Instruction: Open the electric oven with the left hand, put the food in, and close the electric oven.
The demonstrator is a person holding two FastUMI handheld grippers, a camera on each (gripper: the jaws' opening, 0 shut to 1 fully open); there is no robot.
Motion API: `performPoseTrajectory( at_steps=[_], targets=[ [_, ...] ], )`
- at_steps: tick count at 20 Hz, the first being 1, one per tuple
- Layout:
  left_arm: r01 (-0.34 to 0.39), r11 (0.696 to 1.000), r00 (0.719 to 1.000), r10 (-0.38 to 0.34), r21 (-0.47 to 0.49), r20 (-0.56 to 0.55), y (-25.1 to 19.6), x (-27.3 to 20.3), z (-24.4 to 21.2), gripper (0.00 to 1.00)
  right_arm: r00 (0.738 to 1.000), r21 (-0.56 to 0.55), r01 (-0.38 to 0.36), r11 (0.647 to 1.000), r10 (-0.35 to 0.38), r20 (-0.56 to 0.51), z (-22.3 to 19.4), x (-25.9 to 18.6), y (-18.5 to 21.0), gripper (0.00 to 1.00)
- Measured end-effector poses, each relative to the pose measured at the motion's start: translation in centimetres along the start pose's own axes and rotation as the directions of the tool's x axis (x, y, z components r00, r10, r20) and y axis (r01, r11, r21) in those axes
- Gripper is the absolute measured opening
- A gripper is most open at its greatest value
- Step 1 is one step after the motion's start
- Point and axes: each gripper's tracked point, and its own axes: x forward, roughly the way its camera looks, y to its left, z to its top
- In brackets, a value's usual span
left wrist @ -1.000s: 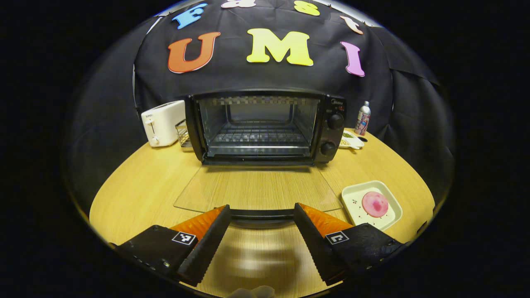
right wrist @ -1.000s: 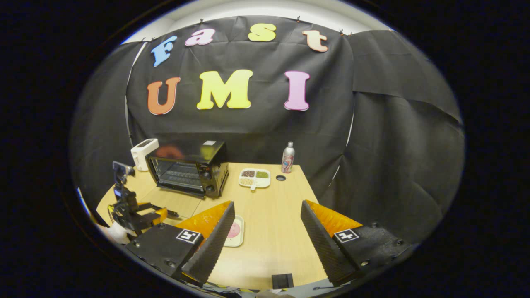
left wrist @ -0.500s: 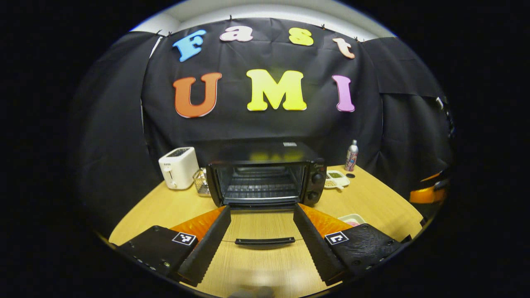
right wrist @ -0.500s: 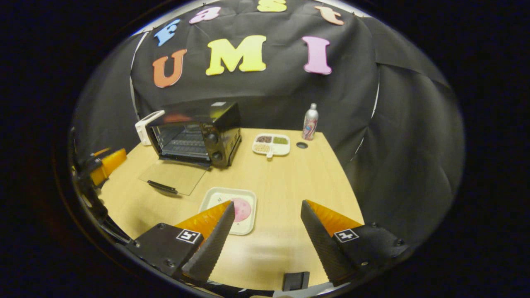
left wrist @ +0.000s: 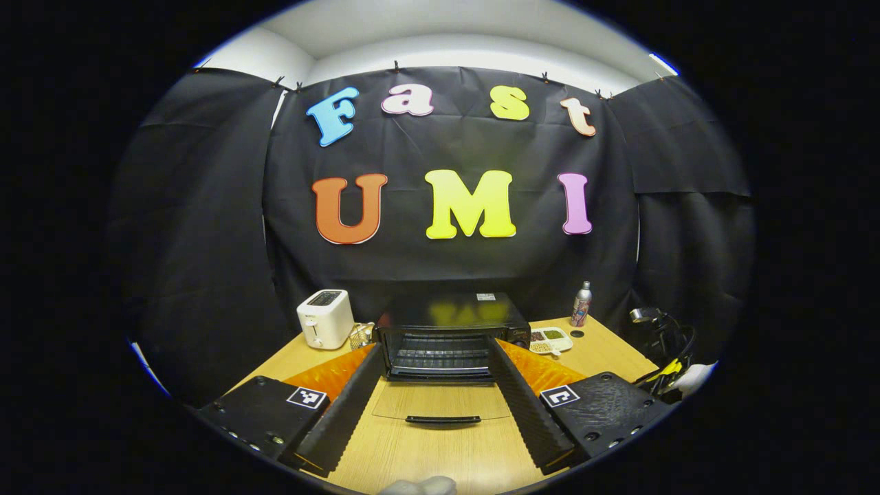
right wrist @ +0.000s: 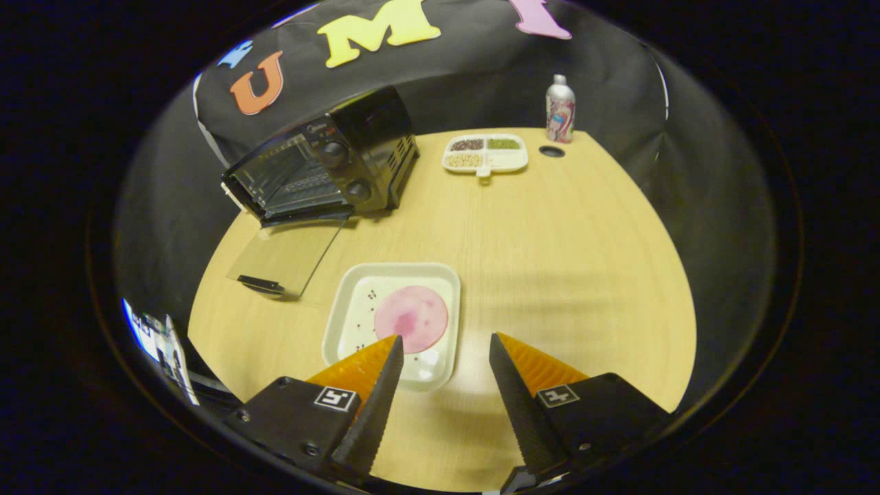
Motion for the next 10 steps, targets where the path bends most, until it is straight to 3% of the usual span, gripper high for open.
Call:
performPoseTrajectory(
  at_steps=[10],
  targets=[
    [-0.134,0.991,0.991,0.135,0.018,-0.012,-0.7,-2.2,1.4,0.97,0.977,0.013,-0.045,0.999,0.046,-0.208,0.2,5.0,-0.8,0.5]
  ],
)
